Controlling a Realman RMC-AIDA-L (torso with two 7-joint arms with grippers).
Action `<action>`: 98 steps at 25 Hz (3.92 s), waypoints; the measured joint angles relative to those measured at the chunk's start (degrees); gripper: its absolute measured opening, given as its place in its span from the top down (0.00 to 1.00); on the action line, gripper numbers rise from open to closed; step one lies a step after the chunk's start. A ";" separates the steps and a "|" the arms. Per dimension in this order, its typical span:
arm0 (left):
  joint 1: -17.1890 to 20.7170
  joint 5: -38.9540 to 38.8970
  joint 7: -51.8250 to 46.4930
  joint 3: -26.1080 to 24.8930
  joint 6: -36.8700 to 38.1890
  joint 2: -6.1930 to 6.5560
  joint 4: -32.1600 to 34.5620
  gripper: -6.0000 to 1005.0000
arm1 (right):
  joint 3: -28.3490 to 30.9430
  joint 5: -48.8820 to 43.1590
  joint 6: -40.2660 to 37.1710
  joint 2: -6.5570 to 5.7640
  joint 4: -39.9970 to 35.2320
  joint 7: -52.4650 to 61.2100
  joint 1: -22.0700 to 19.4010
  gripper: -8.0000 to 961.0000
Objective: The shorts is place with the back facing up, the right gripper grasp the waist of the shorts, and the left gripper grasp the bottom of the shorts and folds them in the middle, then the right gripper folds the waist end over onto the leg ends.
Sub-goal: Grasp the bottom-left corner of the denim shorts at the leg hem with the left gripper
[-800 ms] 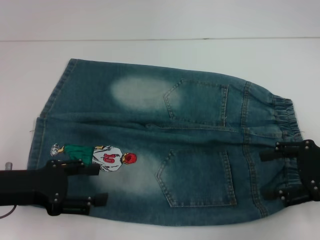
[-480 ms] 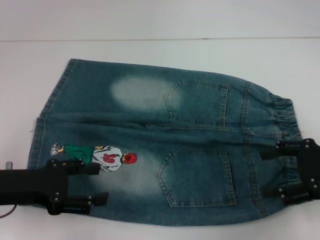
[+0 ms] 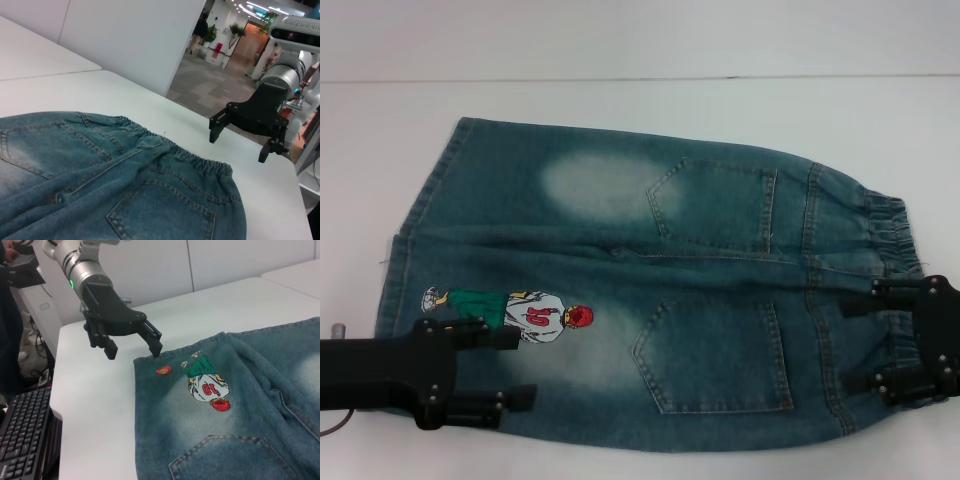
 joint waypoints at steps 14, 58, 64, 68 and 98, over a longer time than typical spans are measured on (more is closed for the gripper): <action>-0.14 -0.12 -12.62 0.04 -0.84 -1.76 7.13 0.16 | 0.00 0.00 1.41 0.20 0.05 0.01 -0.03 0.07; -4.12 27.05 -52.18 8.41 -4.96 -0.28 23.91 0.16 | -2.81 -0.18 1.33 0.20 -0.88 1.33 0.09 0.09; -4.21 27.68 -52.39 9.11 -5.75 -0.59 23.08 0.16 | -2.81 -0.17 1.45 0.20 -0.88 1.33 0.09 0.09; -4.41 27.69 -52.41 9.12 -5.80 -0.73 22.47 0.16 | -2.81 -0.17 1.53 0.20 -0.88 1.33 0.09 0.10; -6.20 27.04 -52.82 9.19 -9.72 -1.99 19.97 0.90 | -2.81 -0.17 2.35 0.29 -0.88 1.33 0.08 0.11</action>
